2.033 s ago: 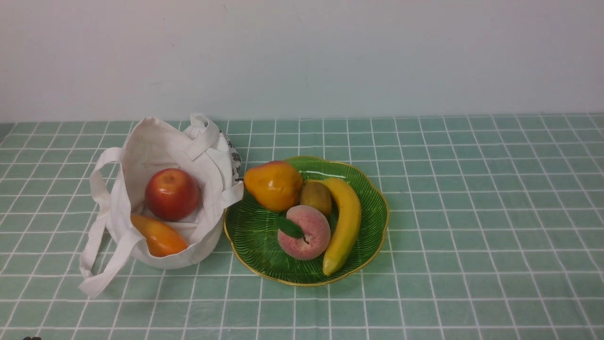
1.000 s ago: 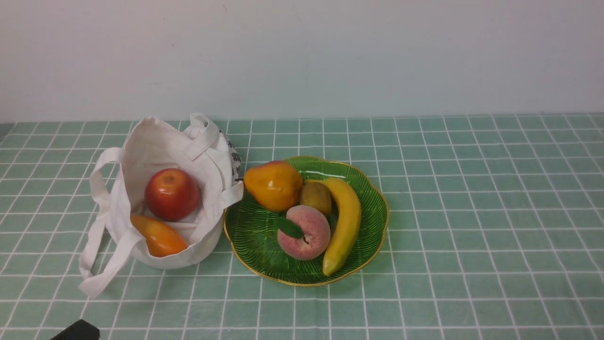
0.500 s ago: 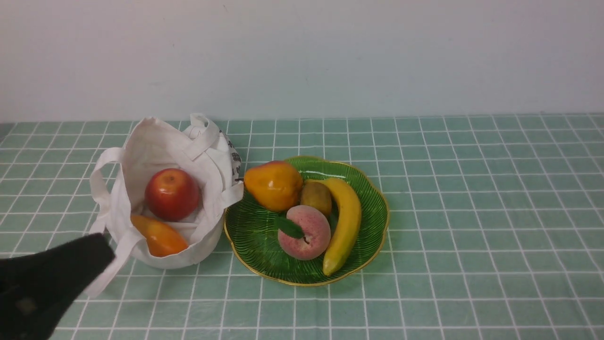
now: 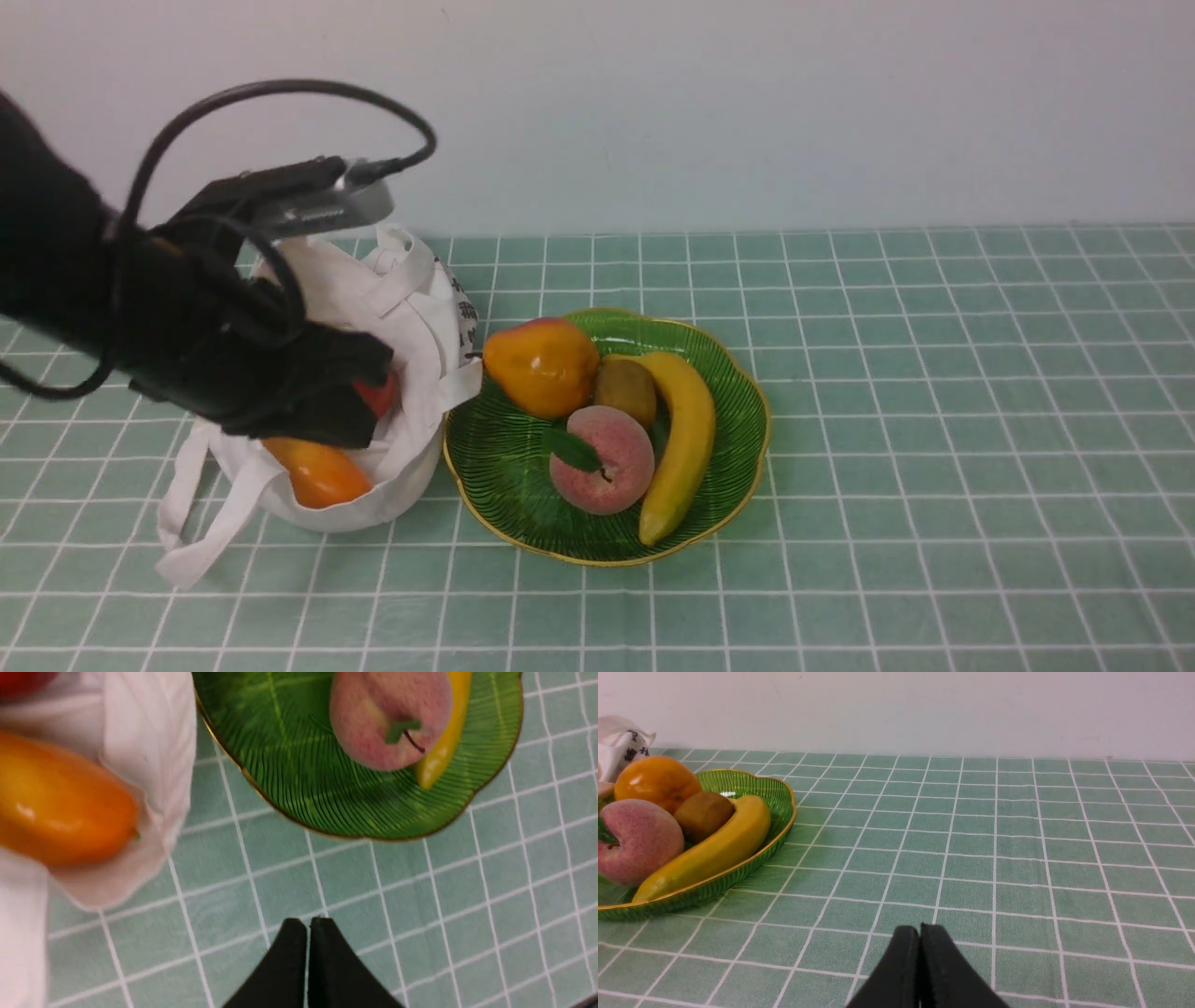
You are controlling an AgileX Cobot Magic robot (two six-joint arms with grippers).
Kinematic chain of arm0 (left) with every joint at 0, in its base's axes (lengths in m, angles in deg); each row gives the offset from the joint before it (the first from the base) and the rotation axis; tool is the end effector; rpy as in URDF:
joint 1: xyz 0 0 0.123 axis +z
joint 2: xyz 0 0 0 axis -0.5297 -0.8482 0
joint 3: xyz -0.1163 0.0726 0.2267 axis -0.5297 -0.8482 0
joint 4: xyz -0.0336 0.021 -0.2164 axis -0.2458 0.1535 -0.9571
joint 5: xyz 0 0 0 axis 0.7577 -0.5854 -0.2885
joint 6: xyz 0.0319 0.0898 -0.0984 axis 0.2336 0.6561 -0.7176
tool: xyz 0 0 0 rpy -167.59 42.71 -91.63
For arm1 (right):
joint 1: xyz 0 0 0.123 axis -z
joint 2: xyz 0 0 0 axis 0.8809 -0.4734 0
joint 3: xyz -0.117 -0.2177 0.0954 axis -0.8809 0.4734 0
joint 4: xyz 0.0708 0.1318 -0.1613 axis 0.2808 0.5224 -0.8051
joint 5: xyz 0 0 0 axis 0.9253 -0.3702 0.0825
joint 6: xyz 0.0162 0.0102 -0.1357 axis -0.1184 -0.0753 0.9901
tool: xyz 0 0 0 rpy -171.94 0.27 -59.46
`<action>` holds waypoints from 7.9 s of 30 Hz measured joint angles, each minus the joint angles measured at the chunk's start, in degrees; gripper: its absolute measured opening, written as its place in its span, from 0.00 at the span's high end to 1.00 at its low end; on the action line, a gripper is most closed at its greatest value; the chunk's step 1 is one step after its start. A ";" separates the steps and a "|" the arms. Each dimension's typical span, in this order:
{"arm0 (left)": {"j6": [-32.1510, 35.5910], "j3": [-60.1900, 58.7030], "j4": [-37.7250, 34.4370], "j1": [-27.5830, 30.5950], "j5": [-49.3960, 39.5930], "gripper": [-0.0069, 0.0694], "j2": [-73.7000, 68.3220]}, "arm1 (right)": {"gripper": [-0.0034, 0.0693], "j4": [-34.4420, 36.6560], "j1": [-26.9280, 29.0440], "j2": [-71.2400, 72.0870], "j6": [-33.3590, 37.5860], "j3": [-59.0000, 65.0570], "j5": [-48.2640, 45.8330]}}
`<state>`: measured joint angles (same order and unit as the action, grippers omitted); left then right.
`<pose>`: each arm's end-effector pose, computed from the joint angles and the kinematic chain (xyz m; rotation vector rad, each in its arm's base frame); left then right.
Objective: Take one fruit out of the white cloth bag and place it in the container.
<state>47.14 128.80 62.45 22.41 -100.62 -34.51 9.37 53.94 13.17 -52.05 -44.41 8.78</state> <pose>0.2714 -0.0899 0.2436 0.2510 2.7434 -0.5029 0.0842 0.0127 0.1596 -0.1121 1.8628 0.1177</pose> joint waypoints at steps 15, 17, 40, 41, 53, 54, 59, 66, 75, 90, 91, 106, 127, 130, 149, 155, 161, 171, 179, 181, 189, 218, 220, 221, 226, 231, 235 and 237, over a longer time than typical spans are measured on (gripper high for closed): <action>-15.22 7.96 24.04 -4.24 6.15 0.69 -13.08 | 0.97 0.00 0.00 0.00 0.00 0.00 0.00; -15.61 7.96 24.65 -4.24 8.08 0.61 -13.64 | 0.97 0.00 0.00 0.00 0.00 0.00 0.00; -18.08 7.96 37.16 -4.24 22.11 0.05 -23.46 | 0.97 0.00 0.00 0.00 0.00 0.00 0.00; -18.08 7.96 38.30 -4.24 22.28 0.05 -23.86 | 0.97 0.00 0.00 0.00 0.00 0.00 0.00; -18.15 8.24 47.66 -4.24 25.51 0.12 -28.23 | 0.97 0.00 0.00 0.00 0.00 0.00 0.00; -18.15 8.26 47.81 -4.24 25.74 0.13 -28.39 | 0.97 0.00 0.00 0.00 0.00 0.00 0.00; -20.15 8.70 48.44 -4.30 25.82 0.16 -28.90 | 0.97 0.00 0.00 0.00 0.00 0.00 0.00; -23.08 8.78 48.55 -4.37 19.69 0.16 -27.63 | 0.97 0.00 0.00 0.00 0.00 0.00 0.00; -23.47 8.17 41.33 -4.37 14.72 0.16 -16.22 | 0.97 0.00 0.00 0.00 0.00 0.00 0.00; -6.49 8.17 -0.66 -4.37 9.70 0.16 -4.49 | 0.97 0.00 0.00 0.00 0.00 0.00 0.00; -4.71 8.17 -3.98 -4.37 9.70 0.16 -4.49 | 0.97 0.00 0.00 0.00 0.00 0.00 0.00; 13.01 8.17 -24.94 -13.91 16.42 0.16 -13.50 | 0.97 0.00 0.00 0.00 0.00 0.00 0.00; 22.84 8.17 -23.60 -14.51 30.01 0.02 -21.09 | 0.97 0.00 0.00 0.00 0.00 0.00 0.00; 23.05 8.17 -23.36 -14.51 31.37 0.01 -21.09 | 0.97 0.00 0.00 0.00 0.00 0.00 0.00; 18.62 8.17 -19.44 1.51 4.09 0.79 -2.47 | 0.97 0.00 0.00 0.00 0.00 0.00 0.00; 20.10 8.17 -11.29 3.98 -11.15 0.92 9.71 | 0.97 0.00 0.00 0.00 0.00 0.00 0.00; 20.10 3.86 -6.12 4.10 -13.06 0.92 20.94 | 0.97 0.00 0.00 0.00 0.00 0.00 0.00; 21.12 -21.96 -9.40 4.10 -0.63 0.92 46.69 | 0.97 0.00 0.00 0.00 0.00 0.00 0.00; 21.11 -32.61 -10.16 4.15 11.40 0.92 65.87 | 0.97 0.00 0.00 0.00 0.00 0.00 0.00; 21.11 -33.07 -10.17 4.15 10.92 0.92 69.27 | 0.97 0.00 0.00 0.00 0.00 0.00 0.00; 21.11 -33.14 -10.35 4.15 8.64 0.92 76.30 | 0.97 0.00 0.00 0.00 0.00 0.00 0.00; -16.41 -69.01 27.25 4.15 36.11 0.92 85.56 | 0.97 0.00 0.00 0.00 0.00 0.00 0.00; -16.53 -69.01 27.31 4.15 35.78 0.92 85.56 | 0.97 0.00 0.00 0.00 0.00 0.00 0.00; -16.52 -69.01 27.32 4.15 35.72 0.92 85.56 | 0.97 0.00 0.00 0.00 0.00 0.00 0.00; -15.43 -69.01 26.72 4.15 35.69 0.92 85.56 | 0.97 0.00 0.00 0.00 0.00 0.00 0.00; -10.16 -69.01 23.41 4.15 35.65 0.92 85.56 | 0.97 0.00 0.00 0.00 0.00 0.00 0.00; -8.79 -69.01 22.81 5.09 35.65 0.92 85.56 | 0.97 0.00 0.00 0.00 0.00 0.00 0.00; -8.66 -69.01 22.81 5.55 35.65 0.92 85.56 | 0.97 0.00 0.00 0.00 0.00 0.00 0.00</action>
<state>38.48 59.79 85.26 27.95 -64.97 51.05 9.37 53.94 13.17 -52.05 -44.41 8.78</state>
